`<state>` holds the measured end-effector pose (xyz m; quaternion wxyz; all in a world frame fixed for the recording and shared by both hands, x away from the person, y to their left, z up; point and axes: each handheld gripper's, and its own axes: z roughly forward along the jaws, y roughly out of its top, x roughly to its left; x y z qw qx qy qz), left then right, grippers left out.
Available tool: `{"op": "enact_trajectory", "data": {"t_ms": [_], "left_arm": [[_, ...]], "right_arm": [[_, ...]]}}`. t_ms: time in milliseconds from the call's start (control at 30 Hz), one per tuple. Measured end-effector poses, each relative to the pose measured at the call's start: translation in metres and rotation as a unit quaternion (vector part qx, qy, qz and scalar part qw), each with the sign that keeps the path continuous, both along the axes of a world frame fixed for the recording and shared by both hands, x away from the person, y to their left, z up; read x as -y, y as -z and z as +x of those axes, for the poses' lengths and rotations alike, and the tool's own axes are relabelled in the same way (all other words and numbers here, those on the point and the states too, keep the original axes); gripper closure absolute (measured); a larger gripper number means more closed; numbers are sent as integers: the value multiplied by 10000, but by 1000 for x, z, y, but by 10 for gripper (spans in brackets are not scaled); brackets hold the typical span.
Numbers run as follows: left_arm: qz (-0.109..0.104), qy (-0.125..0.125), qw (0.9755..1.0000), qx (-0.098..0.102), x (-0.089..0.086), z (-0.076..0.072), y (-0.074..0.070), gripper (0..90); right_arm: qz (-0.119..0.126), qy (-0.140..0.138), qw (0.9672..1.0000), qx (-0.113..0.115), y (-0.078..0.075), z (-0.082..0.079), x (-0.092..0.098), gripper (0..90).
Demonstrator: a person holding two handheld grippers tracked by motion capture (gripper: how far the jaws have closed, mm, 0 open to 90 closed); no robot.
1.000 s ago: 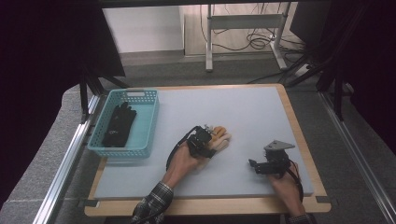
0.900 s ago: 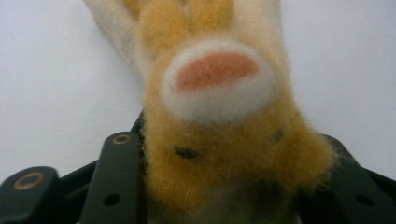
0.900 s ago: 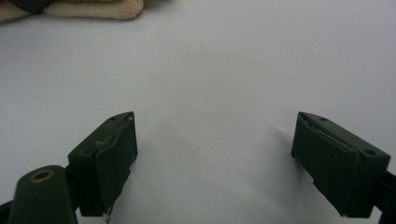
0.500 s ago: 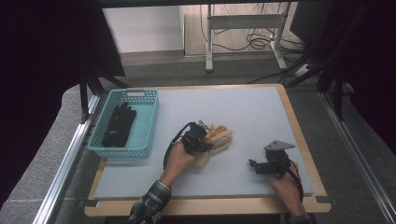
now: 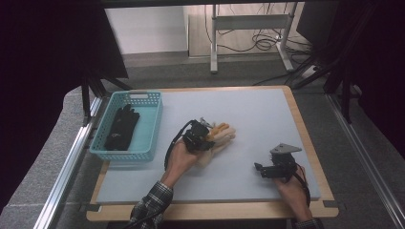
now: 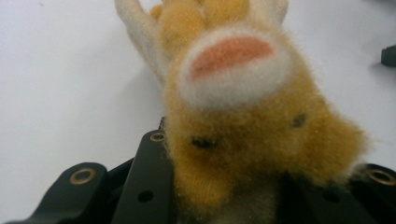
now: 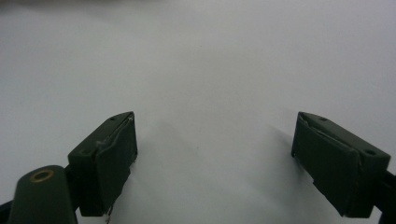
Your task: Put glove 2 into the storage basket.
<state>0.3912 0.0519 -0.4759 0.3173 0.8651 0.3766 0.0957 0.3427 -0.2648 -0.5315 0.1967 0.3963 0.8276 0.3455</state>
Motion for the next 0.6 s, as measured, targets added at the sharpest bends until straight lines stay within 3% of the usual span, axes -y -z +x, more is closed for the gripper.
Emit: {"op": "enact_trajectory", "data": {"t_ms": [600], "left_arm": [[-58, -500, 9983, 298, -41, 9, -45, 719]], "right_arm": [[-6, -2, 10000, 3, 0, 0, 0, 138]]}}
